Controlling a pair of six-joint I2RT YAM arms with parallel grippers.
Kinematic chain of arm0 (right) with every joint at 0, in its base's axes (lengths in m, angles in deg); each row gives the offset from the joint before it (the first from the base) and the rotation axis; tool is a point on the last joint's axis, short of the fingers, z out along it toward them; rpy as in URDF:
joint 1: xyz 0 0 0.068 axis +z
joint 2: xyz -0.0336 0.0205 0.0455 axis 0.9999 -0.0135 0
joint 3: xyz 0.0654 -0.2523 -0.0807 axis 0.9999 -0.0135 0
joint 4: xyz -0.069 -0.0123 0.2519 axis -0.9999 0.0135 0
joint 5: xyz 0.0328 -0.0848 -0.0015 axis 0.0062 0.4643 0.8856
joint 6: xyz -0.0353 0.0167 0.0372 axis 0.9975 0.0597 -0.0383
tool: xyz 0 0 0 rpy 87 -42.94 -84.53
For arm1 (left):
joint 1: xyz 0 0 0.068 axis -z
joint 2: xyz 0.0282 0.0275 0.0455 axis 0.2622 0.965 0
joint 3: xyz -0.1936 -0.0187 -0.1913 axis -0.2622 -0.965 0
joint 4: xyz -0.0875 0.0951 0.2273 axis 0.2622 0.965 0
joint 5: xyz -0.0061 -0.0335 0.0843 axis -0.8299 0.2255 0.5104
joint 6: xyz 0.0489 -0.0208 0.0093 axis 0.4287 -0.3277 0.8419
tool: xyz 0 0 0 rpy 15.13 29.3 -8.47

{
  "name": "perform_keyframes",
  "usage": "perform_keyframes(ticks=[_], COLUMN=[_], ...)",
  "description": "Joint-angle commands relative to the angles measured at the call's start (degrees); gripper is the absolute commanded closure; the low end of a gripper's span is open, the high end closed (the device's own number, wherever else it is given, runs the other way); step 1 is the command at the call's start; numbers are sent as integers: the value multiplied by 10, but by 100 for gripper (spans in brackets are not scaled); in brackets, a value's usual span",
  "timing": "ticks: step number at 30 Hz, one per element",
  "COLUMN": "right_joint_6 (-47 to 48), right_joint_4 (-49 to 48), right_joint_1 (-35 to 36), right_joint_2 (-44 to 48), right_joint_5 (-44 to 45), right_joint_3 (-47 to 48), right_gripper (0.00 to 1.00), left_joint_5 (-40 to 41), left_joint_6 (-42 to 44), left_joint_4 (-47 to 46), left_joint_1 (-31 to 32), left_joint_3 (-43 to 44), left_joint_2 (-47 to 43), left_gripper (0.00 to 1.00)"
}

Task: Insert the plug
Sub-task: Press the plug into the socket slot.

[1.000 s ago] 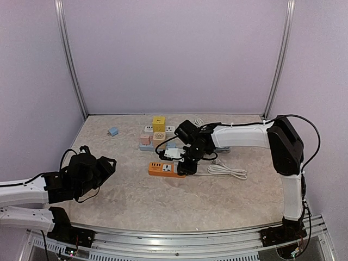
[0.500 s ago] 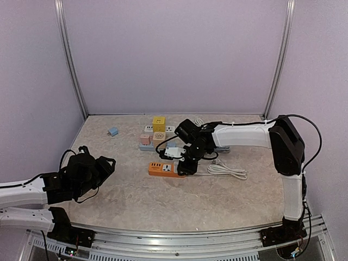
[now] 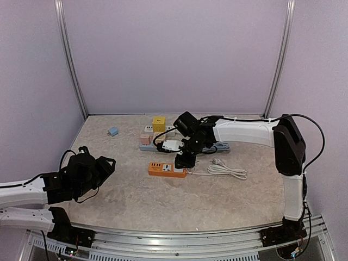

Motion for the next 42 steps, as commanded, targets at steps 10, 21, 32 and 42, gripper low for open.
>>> perform_keyframes(ticks=[10,21,32,42], right_joint_6=[23,26,11,-71], right_joint_4=[37,20,20,-47], right_joint_1=[24,40,39,37], right_joint_2=[-8,1,49,189], right_joint_5=[-2,42,45,90], right_joint_3=[-12,-25,26,-57], right_gripper=[80,67,50,19], left_joint_5=[5,13,19,-115], left_joint_6=[17,13,14,102], left_joint_4=[-2,18,65,139], left_joint_1=[-5,-10,-36,-242], left_joint_3=[0,8,34,201], left_joint_2=[7,9,5,90], left_gripper=[41,37,20,1])
